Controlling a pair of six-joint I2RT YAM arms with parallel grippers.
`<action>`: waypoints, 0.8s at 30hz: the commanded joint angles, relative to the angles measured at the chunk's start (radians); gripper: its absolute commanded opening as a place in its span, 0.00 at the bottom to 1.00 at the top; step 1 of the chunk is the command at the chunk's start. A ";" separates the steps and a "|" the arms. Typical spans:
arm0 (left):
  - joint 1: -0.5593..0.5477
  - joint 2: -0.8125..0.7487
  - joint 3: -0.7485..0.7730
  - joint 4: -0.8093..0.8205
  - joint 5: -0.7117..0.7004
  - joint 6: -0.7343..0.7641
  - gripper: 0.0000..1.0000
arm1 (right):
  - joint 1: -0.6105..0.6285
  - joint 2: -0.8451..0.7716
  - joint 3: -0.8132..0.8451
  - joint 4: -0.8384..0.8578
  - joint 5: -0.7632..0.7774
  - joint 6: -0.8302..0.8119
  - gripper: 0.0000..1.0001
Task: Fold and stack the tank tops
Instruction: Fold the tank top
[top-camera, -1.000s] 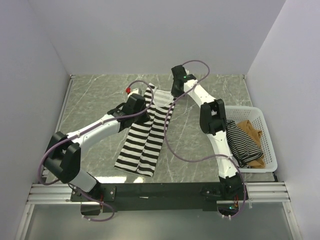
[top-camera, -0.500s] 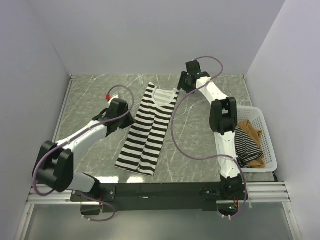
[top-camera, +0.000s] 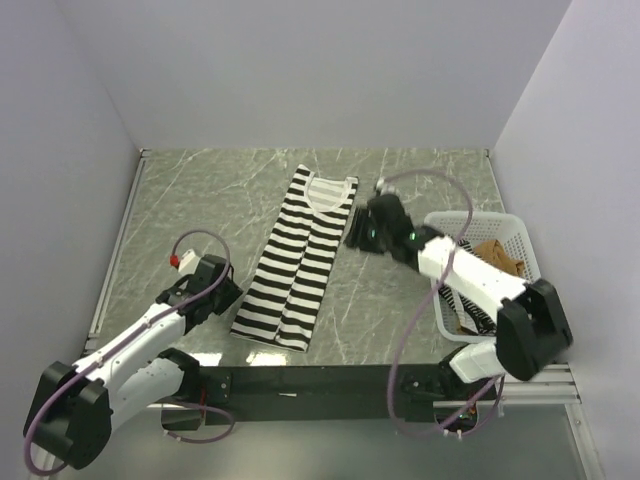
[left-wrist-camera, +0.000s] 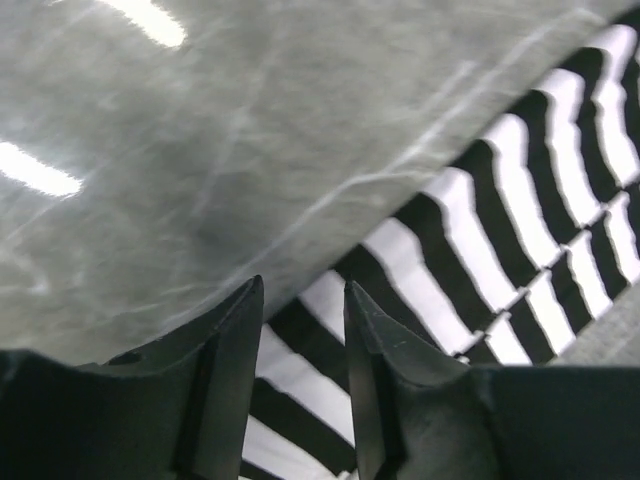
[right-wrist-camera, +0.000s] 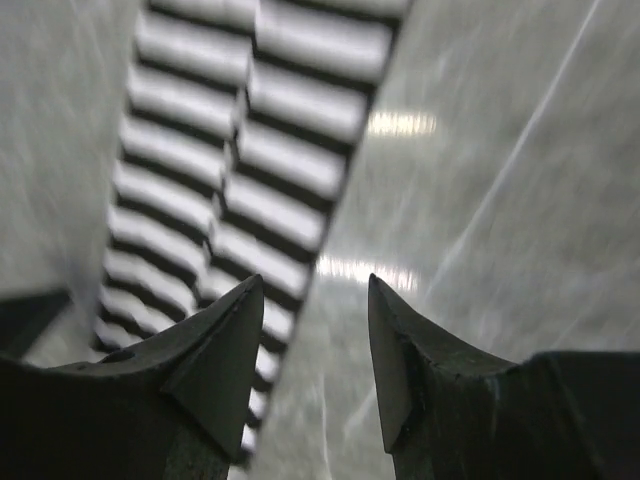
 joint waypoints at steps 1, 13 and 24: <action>-0.011 -0.058 -0.037 -0.069 -0.074 -0.137 0.44 | 0.151 -0.133 -0.200 0.070 0.040 0.086 0.53; -0.140 0.041 -0.100 0.015 -0.074 -0.264 0.30 | 0.423 -0.351 -0.515 0.097 0.106 0.312 0.53; -0.652 0.161 -0.040 0.036 -0.111 -0.583 0.24 | 0.438 -0.580 -0.570 -0.087 0.178 0.335 0.54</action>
